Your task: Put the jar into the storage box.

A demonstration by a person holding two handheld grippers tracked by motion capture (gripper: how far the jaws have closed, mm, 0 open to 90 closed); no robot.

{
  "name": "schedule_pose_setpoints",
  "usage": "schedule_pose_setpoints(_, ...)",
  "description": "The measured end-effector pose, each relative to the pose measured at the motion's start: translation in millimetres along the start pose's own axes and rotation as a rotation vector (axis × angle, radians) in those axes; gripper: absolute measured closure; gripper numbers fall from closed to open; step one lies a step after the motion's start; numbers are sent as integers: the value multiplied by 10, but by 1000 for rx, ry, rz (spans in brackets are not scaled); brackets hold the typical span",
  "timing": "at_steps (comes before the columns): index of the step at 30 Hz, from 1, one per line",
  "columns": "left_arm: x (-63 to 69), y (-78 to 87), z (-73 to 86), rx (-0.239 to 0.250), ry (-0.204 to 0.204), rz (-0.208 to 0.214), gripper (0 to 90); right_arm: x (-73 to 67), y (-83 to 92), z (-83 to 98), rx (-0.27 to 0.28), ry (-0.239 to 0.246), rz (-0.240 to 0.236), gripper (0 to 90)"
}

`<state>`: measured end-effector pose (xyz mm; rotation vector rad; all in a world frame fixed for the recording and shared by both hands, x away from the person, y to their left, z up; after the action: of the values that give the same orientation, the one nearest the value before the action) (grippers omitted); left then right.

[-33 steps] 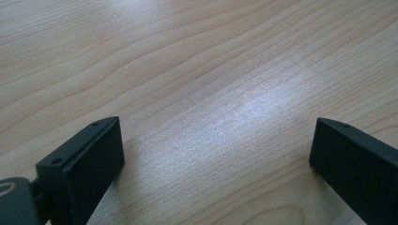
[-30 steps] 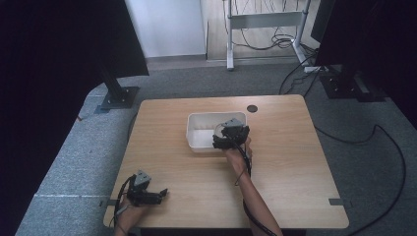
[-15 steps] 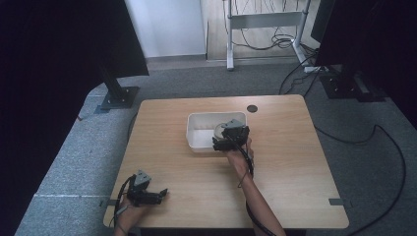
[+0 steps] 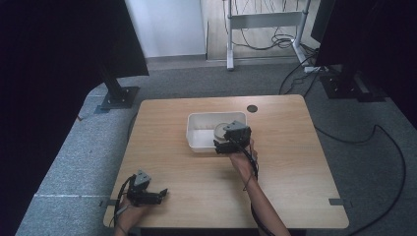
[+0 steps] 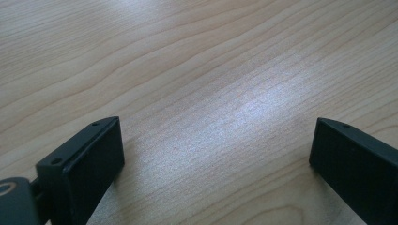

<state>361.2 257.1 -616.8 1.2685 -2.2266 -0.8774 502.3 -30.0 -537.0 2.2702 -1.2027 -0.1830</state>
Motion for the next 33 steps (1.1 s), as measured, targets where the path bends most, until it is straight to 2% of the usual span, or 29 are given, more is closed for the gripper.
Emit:
schedule_pose_setpoints(7, -1, 0, 0, 0, -1, 0, 31, -19, 81, 51, -10, 21, -36, 26)
schedule_pose_setpoints(33, 0, 0, 0, 0, 1, -2, 31, 48, 378, 193, 16, 28, -57, 26)
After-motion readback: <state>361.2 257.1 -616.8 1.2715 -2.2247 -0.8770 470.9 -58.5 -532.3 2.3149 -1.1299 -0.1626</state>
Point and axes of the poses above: each handheld gripper's, and its own axes: y roughly backward along the jaws, z roughly out of its underside, x roughly to its right, the point moved 9 cm from there along -y, roughly forward along the jaws, and after that the axes turned 6 degrees about y, right-handed, at the moved point
